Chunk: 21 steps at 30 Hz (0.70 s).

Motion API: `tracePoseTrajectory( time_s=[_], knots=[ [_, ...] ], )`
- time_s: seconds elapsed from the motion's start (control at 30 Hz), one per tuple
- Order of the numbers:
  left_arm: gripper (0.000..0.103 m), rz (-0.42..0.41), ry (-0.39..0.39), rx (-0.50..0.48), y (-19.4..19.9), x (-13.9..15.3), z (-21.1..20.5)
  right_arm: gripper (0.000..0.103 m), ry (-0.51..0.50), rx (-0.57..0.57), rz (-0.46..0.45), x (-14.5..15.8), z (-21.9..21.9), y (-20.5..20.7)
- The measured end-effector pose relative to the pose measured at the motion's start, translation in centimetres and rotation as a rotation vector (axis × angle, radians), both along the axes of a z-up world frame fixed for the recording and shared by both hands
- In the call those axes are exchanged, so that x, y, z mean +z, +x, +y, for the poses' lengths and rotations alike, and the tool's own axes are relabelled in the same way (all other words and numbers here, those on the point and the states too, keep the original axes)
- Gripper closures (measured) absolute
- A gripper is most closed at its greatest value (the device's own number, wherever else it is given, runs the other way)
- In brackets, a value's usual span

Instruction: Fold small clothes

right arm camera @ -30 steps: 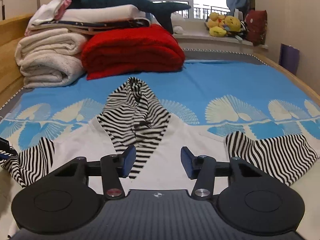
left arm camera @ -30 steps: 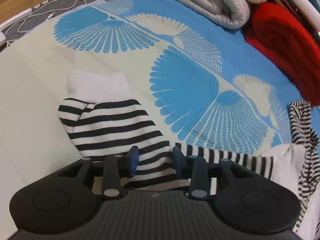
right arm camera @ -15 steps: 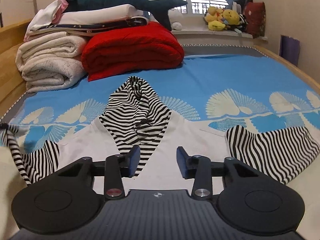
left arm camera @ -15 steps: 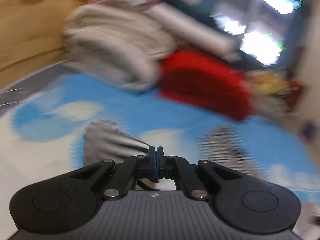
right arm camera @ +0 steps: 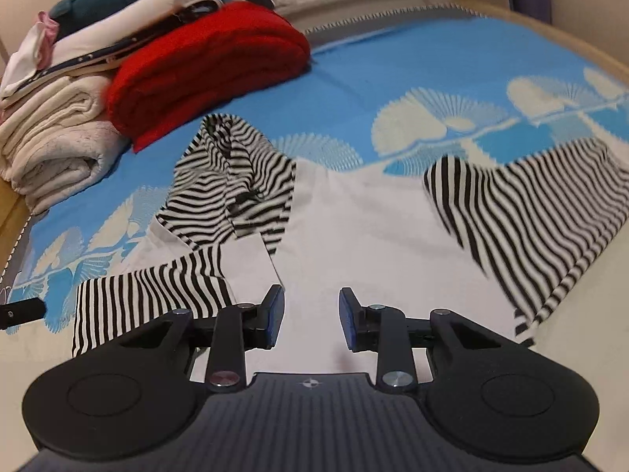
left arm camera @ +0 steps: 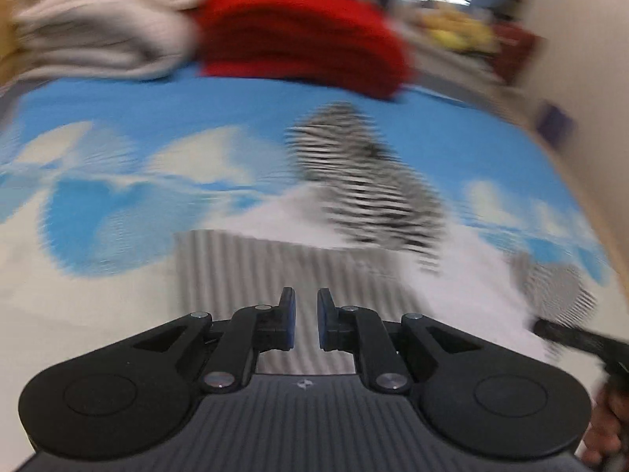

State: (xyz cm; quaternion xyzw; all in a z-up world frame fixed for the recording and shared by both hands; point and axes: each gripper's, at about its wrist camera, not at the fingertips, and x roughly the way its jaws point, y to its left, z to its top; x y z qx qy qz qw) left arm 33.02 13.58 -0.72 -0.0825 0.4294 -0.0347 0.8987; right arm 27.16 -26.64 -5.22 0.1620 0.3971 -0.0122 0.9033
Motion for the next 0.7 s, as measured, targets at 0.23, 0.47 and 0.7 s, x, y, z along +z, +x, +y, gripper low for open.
tracePoseTrajectory(
  time_s=[0.23, 0.47, 0.7],
  knots=[
    [0.091, -0.029, 0.011, 0.119, 1.2, 0.6, 3.9, 0.071, 0.116, 0.040, 0.042, -2.5, 2.0, 3.8],
    [0.091, -0.059, -0.010, 0.136, 0.3, 2.0, 4.9, 0.063, 0.143, 0.039, 0.171, -7.7, 4.2, 10.0],
    [0.091, -0.083, -0.015, 0.163, 0.8, 2.7, 6.1, 0.097, -0.023, 0.093, 0.106, -8.0, 6.8, 10.8]
  ],
)
